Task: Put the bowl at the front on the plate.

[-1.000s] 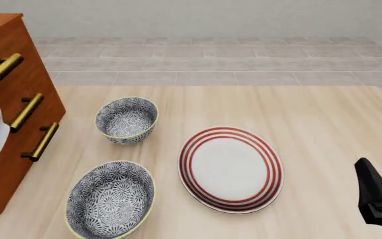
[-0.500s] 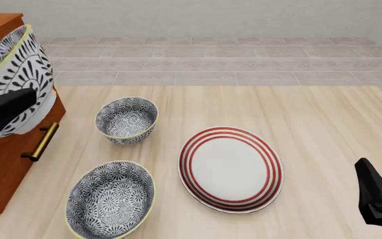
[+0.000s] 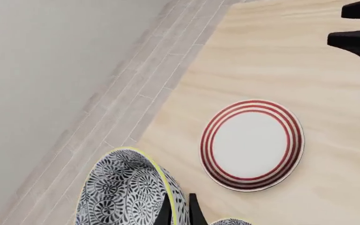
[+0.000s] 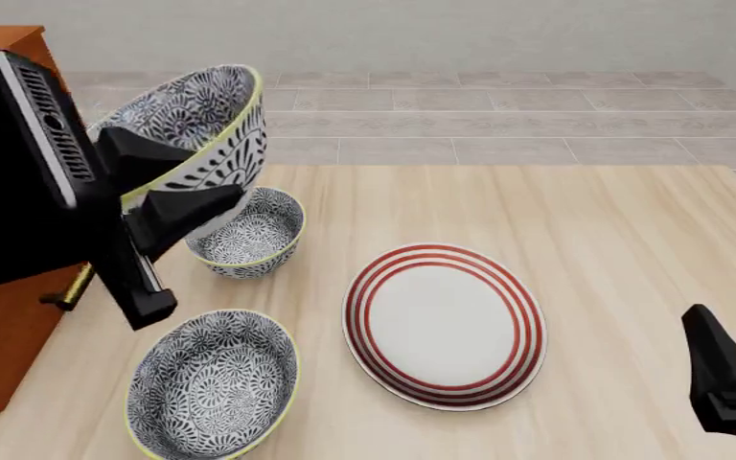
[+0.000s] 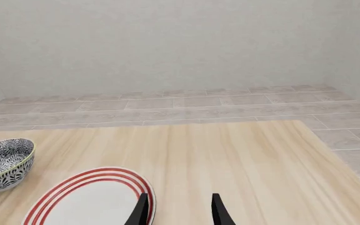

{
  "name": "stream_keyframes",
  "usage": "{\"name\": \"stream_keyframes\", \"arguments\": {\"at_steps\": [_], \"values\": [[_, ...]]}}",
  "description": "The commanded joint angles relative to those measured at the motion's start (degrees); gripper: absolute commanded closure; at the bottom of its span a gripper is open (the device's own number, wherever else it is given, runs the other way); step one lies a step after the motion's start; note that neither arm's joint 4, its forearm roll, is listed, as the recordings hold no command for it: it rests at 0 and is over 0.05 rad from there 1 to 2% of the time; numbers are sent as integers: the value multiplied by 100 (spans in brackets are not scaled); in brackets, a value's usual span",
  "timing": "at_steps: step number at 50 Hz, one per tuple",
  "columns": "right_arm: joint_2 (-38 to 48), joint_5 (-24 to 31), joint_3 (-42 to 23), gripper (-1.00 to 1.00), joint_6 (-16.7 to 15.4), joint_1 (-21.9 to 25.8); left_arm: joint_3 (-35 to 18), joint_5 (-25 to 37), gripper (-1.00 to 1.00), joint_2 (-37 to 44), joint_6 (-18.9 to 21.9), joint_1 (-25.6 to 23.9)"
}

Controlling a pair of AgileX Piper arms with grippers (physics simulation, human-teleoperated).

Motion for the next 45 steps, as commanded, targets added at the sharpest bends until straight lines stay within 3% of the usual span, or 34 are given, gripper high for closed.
{"name": "stream_keyframes", "arguments": {"at_steps": [1, 7, 20, 45], "values": [[34, -32, 2, -100, 17, 14, -176, -268, 100, 635, 270, -405], [37, -40, 0, -100, 11, 23, -131, -518, 100, 977, 634, -563], [33, -35, 0, -100, 12, 25, -184, -1084, 100, 1578, 984, -570], [-21, 5, -1, -100, 39, 4, -1016, -1473, 100, 3063, 801, -871]]}}
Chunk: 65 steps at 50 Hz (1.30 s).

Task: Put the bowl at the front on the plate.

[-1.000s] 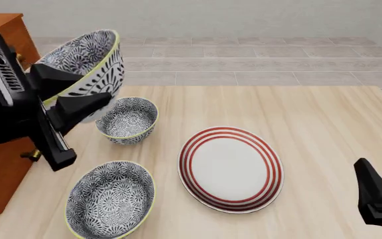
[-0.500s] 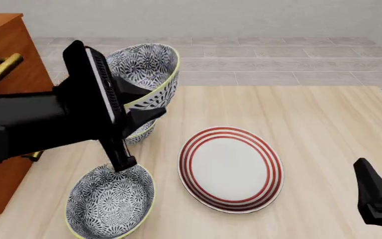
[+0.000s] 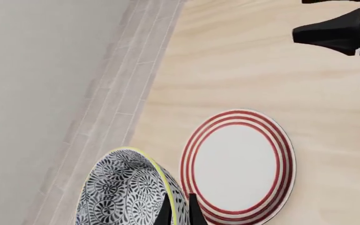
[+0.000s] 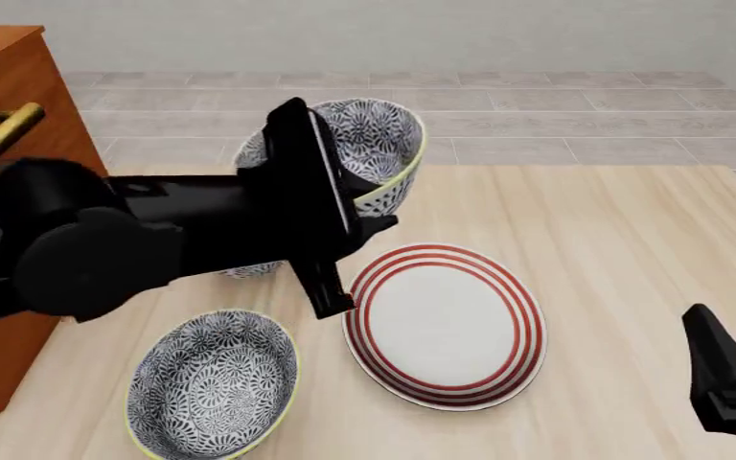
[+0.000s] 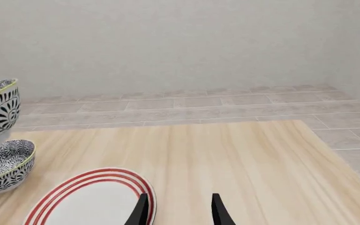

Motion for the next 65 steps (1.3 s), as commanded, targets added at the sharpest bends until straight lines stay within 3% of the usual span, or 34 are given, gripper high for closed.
{"name": "stream_keyframes", "arguments": {"at_steps": [1, 16, 39, 65], "values": [[-9, 4, -2, -100, 10, 6, -381, -220, 100, 626, -85, -59], [32, -31, 1, -100, 23, 3, -612, -537, 100, 1272, -228, -88], [5, -9, 2, -100, 8, 24, -449, -1025, 100, 1864, -170, -481], [-120, 82, -2, -100, 88, -12, -553, -1234, 100, 2327, -480, -968]]}}
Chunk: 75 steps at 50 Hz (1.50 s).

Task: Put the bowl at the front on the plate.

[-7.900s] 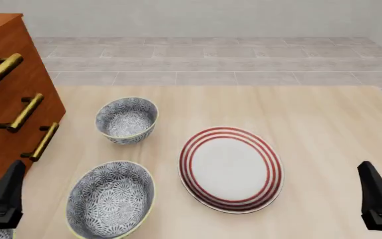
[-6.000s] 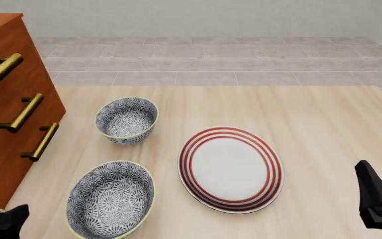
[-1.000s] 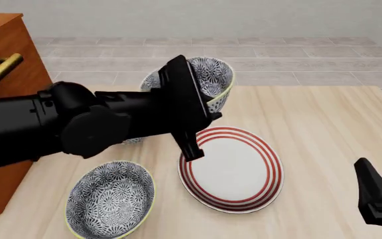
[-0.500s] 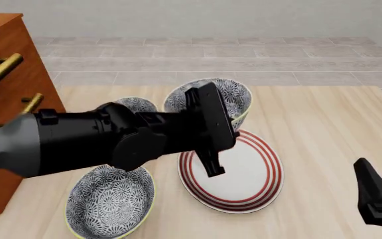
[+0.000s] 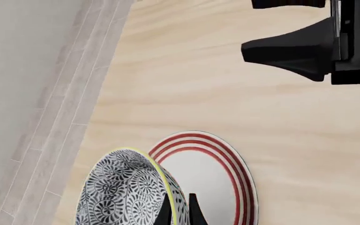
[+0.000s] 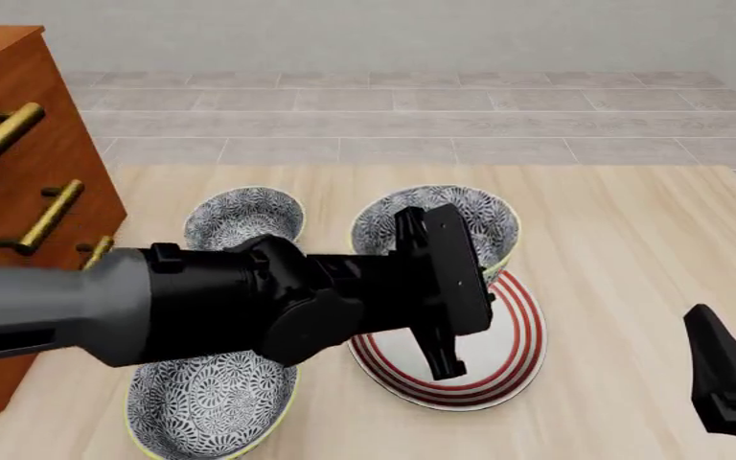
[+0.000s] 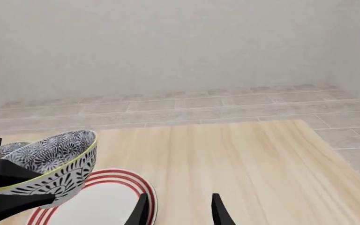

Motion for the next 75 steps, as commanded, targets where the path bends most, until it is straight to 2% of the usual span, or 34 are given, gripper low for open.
{"name": "stream_keyframes", "arguments": {"at_steps": [1, 14, 20, 39, 46, 52, 55, 66, 75], "values": [[-53, 41, -1, -100, 16, -5, -96, -61, 100, 168, -80, -163], [-154, 117, 0, -100, 23, -21, -132, -289, 100, 546, -76, -139], [-185, 140, 2, -100, 20, -15, -326, -237, 100, 683, -149, -90], [-90, 45, -1, -100, 32, -20, -486, -286, 100, 1008, -156, 56], [-85, 43, 0, -100, 23, -17, -467, -272, 100, 1094, -101, 113], [-147, 104, 0, -100, -1, -8, -402, -312, 100, 1162, 26, 179], [-144, 100, 0, -100, -7, -4, -304, -440, 100, 1232, 231, 240], [-109, 73, -1, -100, -13, 8, -249, -487, 100, 1311, 409, 263], [-65, 29, 1, -100, -13, 18, -289, -401, 100, 1341, 313, 210]]}}
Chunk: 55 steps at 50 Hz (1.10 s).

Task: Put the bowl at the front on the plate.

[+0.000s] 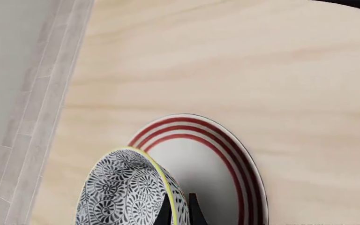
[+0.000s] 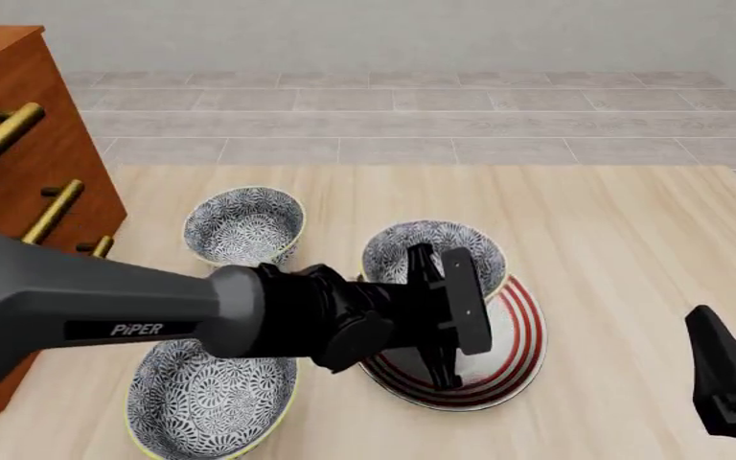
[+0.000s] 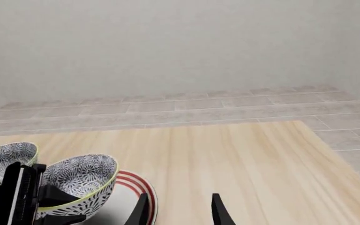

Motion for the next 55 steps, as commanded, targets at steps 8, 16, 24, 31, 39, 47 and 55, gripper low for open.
{"name": "stream_keyframes", "arguments": {"at_steps": [8, 16, 24, 31, 39, 47, 55], "values": [[20, -20, 1, -100, -2, 7, -117, 138, 100, 41, -85, -42], [7, -11, 0, -100, -8, 6, -204, 260, 100, 80, -213, -39], [-5, -1, -2, -100, -2, -1, -251, 335, 100, 98, -288, -43], [-59, 48, 1, -100, 1, -8, -242, 345, 100, 134, -292, -51], [-97, 74, 0, -100, 4, -15, -231, 334, 100, 203, -319, -46], [-98, 66, -2, -100, 18, -33, -240, 363, 100, 289, -369, -112], [-122, 82, 0, -100, 28, -44, -251, 395, 100, 351, -435, -155]]}}
